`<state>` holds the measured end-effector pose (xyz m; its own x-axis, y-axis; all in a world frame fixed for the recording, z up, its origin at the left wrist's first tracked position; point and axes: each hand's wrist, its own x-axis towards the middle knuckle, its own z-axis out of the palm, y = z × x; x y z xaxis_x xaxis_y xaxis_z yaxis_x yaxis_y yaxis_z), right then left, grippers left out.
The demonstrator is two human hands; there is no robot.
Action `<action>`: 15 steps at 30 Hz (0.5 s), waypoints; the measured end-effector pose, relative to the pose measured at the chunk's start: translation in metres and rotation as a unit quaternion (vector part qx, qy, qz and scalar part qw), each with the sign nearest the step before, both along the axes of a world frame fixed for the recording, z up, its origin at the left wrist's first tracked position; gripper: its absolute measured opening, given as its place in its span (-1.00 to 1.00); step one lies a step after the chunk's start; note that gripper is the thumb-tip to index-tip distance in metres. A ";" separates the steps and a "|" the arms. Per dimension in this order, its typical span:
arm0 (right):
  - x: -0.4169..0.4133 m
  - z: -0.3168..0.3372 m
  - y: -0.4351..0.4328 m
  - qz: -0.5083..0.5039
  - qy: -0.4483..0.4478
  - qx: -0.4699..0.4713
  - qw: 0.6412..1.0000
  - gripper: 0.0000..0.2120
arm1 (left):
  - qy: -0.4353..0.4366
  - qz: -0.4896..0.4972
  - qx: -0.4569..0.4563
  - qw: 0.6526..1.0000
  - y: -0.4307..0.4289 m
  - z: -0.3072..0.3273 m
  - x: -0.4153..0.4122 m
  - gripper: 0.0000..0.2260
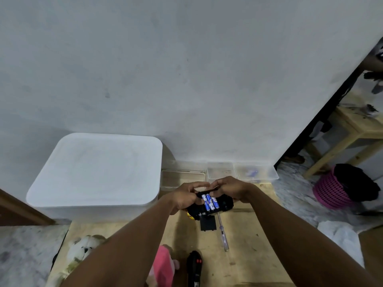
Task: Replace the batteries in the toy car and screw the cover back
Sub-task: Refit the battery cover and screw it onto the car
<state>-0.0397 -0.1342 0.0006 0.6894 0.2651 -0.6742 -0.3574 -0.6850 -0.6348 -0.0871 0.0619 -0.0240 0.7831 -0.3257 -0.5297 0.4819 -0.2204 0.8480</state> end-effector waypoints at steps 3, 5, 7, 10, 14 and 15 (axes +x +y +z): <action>-0.002 0.001 -0.006 0.013 0.021 -0.022 0.999 -0.68 | 0.015 0.089 -0.017 0.996 0.004 -0.003 0.003 -0.42; -0.004 -0.003 -0.012 -0.013 0.045 -0.002 0.999 -0.70 | 0.017 0.161 -0.038 0.986 0.006 -0.005 0.006 -0.39; -0.007 -0.010 -0.018 -0.066 0.079 0.049 0.994 -0.72 | 0.017 0.201 -0.057 0.978 0.005 -0.004 0.008 -0.39; -0.015 -0.019 -0.016 -0.173 0.124 0.121 0.970 -0.70 | 0.030 0.220 -0.091 0.971 0.003 -0.001 0.009 -0.35; -0.024 -0.018 -0.005 -0.192 0.144 0.136 0.961 -0.70 | 0.007 0.189 -0.050 0.981 -0.008 0.003 0.006 -0.33; -0.025 -0.017 -0.003 -0.165 0.144 0.134 0.966 -0.69 | 0.000 0.184 -0.036 0.982 -0.009 0.003 0.006 -0.35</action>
